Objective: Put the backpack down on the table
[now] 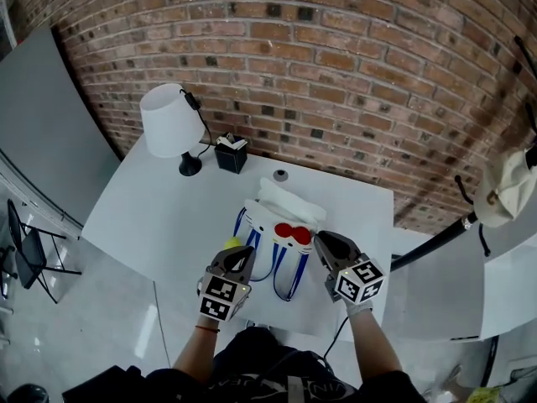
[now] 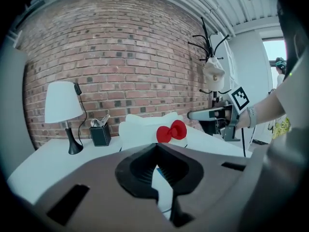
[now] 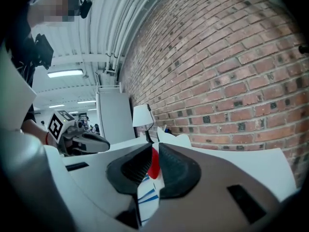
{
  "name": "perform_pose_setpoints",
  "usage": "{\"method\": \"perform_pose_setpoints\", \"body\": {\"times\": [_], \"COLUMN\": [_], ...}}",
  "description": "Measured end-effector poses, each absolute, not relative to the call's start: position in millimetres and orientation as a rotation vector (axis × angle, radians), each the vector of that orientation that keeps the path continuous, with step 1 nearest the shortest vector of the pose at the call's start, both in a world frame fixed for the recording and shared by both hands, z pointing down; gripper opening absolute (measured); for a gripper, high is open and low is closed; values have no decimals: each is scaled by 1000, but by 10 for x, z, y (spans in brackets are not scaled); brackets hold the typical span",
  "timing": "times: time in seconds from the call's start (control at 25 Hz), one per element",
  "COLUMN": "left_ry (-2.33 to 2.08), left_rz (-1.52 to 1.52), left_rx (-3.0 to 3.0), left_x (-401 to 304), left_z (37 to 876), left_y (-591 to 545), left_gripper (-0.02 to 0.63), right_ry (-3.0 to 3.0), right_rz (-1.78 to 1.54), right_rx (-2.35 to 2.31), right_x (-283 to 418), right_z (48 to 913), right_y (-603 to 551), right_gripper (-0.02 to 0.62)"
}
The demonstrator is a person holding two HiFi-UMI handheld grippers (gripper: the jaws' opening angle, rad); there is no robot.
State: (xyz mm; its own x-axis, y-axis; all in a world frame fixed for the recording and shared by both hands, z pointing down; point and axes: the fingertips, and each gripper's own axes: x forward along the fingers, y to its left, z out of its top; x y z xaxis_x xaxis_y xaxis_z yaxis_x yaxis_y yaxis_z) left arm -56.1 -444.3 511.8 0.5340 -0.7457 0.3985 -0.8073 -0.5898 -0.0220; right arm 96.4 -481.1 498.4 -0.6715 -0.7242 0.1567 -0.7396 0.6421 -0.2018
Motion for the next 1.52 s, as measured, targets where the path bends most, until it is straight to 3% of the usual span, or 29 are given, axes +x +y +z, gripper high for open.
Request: {"method": "perform_pose_setpoints", "body": {"times": [0.52,1.52], "left_ry": [-1331,-1244], "left_rz": [284,372], "left_rx": [2519,2556], "left_x": [-673,-107], "left_z": [4954,5110], "left_y": [-4111,-3036], "left_gripper": [3,5], "right_ry": [-2899,-2966], "right_rz": [386,445], "right_rx": [999,902], "right_x": [492,470], "right_z": [4819,4786], "right_y": [-4146,-2934], "right_gripper": [2,0]}}
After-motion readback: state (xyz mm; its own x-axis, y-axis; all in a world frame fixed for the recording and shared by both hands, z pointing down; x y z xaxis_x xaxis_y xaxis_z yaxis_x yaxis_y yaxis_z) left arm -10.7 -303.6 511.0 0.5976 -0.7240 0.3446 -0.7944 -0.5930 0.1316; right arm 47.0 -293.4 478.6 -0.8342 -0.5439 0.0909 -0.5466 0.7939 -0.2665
